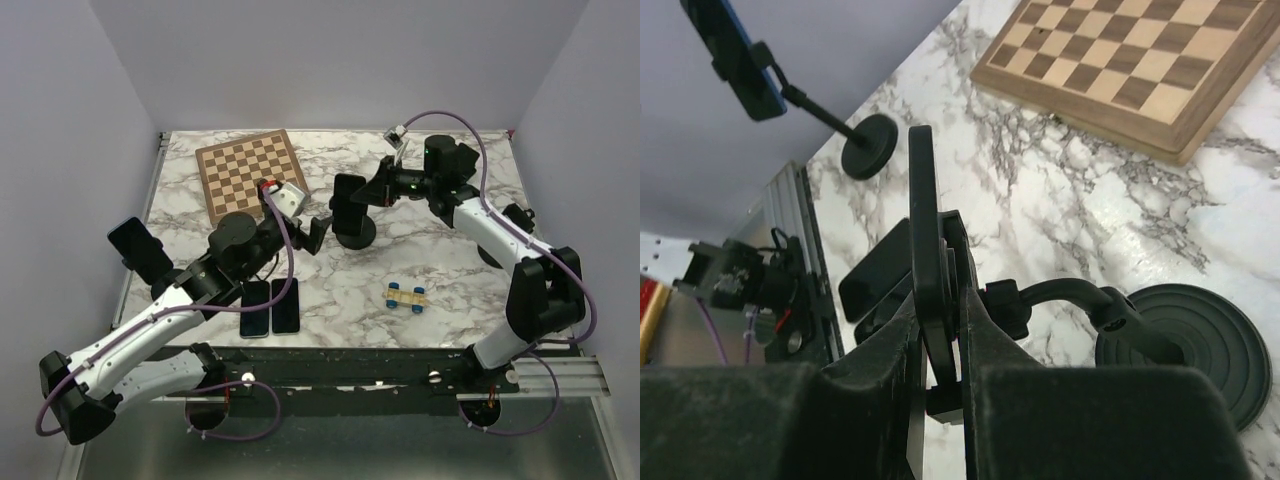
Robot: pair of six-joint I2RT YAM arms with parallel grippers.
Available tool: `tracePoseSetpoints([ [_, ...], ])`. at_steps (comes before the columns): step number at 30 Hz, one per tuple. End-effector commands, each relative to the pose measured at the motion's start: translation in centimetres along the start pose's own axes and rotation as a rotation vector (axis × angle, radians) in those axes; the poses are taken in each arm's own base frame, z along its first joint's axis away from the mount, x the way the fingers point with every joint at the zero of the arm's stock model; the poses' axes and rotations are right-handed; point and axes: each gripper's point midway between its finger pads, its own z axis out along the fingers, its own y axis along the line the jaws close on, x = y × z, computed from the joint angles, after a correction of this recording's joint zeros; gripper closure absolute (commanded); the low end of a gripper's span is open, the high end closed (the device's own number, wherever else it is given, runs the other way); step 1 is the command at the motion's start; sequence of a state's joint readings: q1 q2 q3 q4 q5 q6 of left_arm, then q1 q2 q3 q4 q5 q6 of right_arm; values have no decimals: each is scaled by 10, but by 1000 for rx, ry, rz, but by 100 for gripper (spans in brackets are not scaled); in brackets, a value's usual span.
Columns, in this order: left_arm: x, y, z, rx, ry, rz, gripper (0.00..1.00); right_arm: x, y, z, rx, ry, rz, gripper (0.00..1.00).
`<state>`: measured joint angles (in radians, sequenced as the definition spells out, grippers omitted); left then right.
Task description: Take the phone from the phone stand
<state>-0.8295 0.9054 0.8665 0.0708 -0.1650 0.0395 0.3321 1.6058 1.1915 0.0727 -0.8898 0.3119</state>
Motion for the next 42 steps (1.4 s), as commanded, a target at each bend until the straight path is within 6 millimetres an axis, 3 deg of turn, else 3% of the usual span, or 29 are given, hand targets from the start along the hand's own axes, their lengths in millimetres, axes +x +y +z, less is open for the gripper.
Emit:
tracePoseSetpoints([
  [1,4,-50,4,284,65,-132,2,44,27,-18,-110,159,48,99],
  [5,10,-55,10,366,87,-209,5,50,43,-24,-183,176,64,99],
  [11,24,-35,26,346,133,-320,21,59,36,-26,-128,186,83,82],
  [15,37,-26,35,332,183,-369,26,48,6,-29,118,128,102,50],
  [18,44,-21,41,323,217,-418,30,33,-14,-37,303,76,170,34],
  [20,44,-17,42,321,215,-452,31,25,-18,-41,393,39,204,25],
  [22,41,-10,42,305,206,-468,31,18,-17,-47,482,4,214,5],
  [23,40,-8,41,294,201,-464,31,16,-11,-47,501,-9,217,1],
  [28,34,13,36,180,183,-411,29,10,-3,-58,759,-74,265,0],
  [32,42,28,34,83,225,-406,27,9,9,-62,965,-118,283,0],
  [39,44,31,35,75,245,-418,26,12,11,-55,1209,-134,251,0],
  [42,43,32,35,71,246,-419,26,13,10,-46,1220,-124,266,0],
])
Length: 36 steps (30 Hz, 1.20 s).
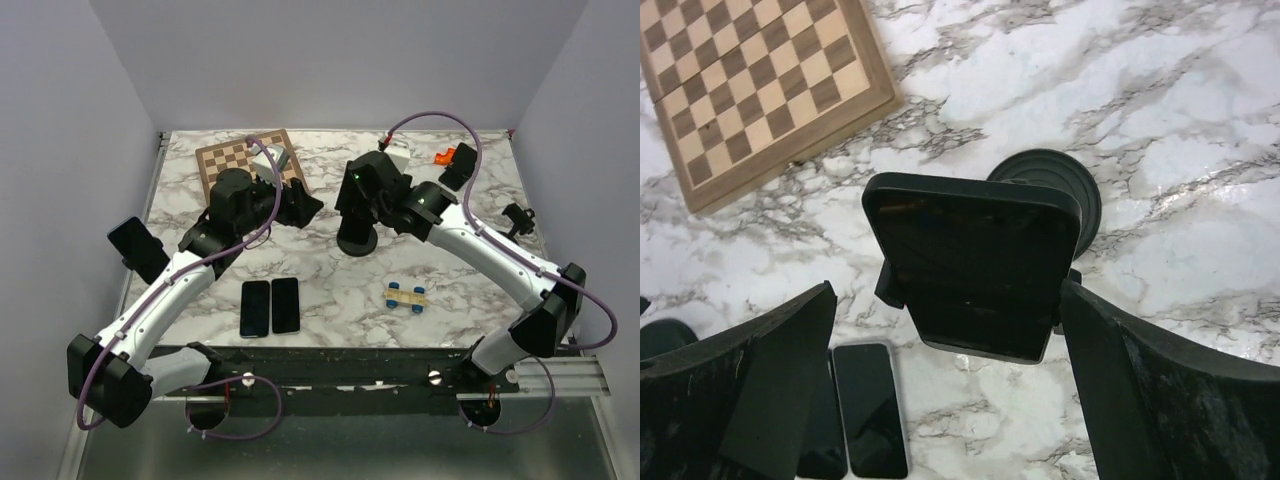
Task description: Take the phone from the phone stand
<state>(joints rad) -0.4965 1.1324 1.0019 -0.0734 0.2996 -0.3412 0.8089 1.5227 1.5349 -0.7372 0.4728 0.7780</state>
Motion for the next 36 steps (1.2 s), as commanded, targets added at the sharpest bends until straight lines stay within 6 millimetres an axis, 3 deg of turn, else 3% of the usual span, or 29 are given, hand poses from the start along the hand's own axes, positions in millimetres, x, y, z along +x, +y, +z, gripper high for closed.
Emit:
tracePoseSetpoints([
  [1,-7,5,-3,-34,-5,-1,25,2,-24,7,183,-26,16,0],
  [10,-10,4,-5,-27,-11,-6,25,-5,4,6,30,-42,29,0],
  [18,-10,5,-5,-26,-12,-16,25,-5,-22,22,253,-51,2,3],
  [27,-13,5,-6,-26,-18,-20,25,-11,-25,28,288,-102,25,9],
  [33,-13,5,-7,-24,-18,-25,25,-14,-27,31,296,-120,11,25],
  [36,-12,5,-7,-21,-17,-27,25,-13,-23,32,264,-117,-5,47],
])
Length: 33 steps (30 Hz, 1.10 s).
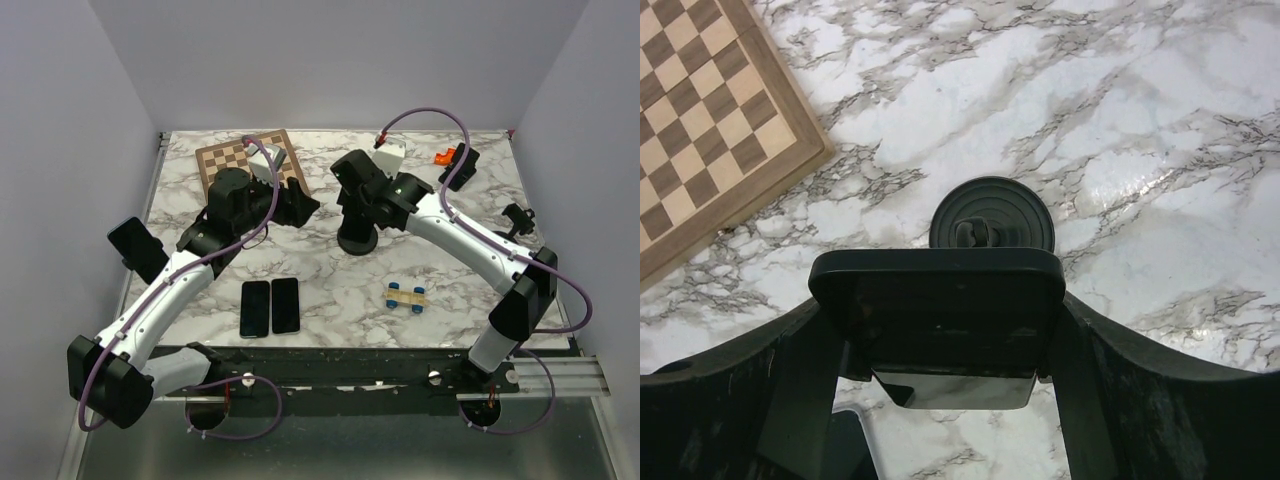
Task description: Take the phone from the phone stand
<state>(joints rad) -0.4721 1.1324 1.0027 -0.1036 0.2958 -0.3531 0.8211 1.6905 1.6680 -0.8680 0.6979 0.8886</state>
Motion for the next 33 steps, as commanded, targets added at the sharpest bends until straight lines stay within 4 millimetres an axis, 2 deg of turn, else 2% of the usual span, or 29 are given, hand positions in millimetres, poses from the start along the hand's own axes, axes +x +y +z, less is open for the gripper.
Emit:
tracePoseSetpoints([
  [1,-15,-6,-4,18,-32,-1,25,-6,0,2,-13,-39,-31,54],
  [4,-12,-15,0,83,-20,3,22,-2,19,-2,-169,-27,-143,76],
  [6,-7,-26,5,157,14,-3,22,1,29,-4,-255,-6,-226,96],
  [7,-4,-30,8,185,31,-13,23,3,33,-6,-288,4,-258,99],
  [10,5,-39,16,260,84,-36,37,8,41,-11,-380,31,-352,99],
  [15,21,-43,30,335,143,-72,39,14,43,-18,-471,87,-355,99],
  [21,39,-31,48,328,150,-75,41,14,46,-24,-585,147,-286,99],
  [28,49,-29,61,375,117,-42,51,13,45,-23,-612,170,-269,99],
  [33,57,-22,69,347,137,-16,52,16,49,-26,-648,188,-263,99],
])
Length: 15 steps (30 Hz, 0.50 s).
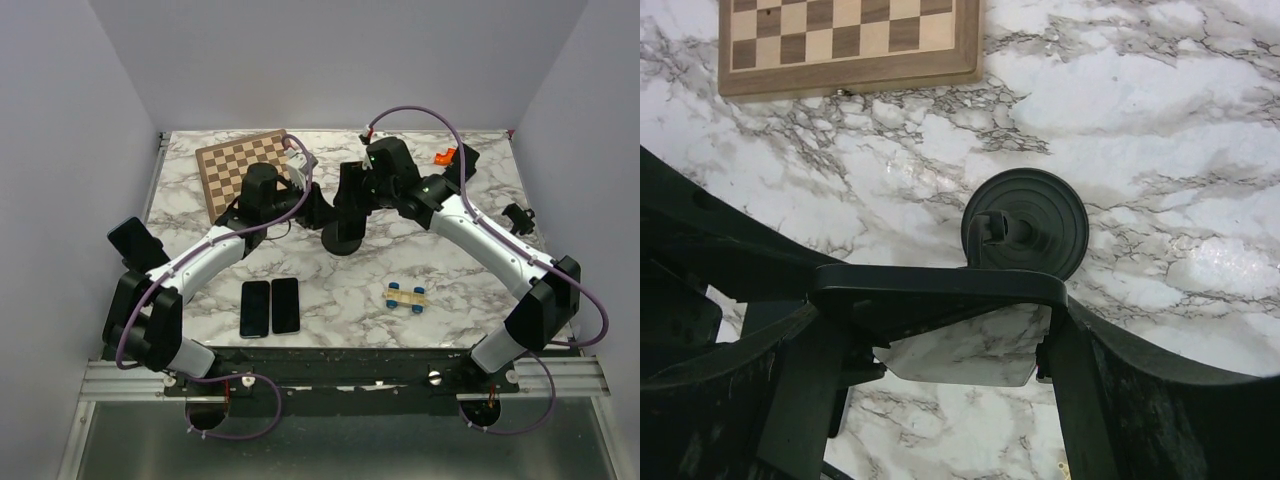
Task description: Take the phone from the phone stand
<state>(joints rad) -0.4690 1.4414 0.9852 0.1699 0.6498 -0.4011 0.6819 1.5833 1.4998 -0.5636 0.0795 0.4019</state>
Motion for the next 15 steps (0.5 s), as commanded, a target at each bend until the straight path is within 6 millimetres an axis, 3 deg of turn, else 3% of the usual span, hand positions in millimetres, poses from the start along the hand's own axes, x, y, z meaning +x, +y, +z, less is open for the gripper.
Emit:
tracePoseSetpoints([
  [1,-2,-1,6,29,-13,67,52,2,22,-8,-123,12,23,99],
  [5,-5,-3,7,42,-28,91,57,8,21,-5,-122,24,29,99],
  [9,-9,-8,6,60,-38,101,70,11,13,-1,-78,32,29,99],
  [15,-11,-16,2,85,-43,114,94,2,-26,-1,159,-29,13,99],
])
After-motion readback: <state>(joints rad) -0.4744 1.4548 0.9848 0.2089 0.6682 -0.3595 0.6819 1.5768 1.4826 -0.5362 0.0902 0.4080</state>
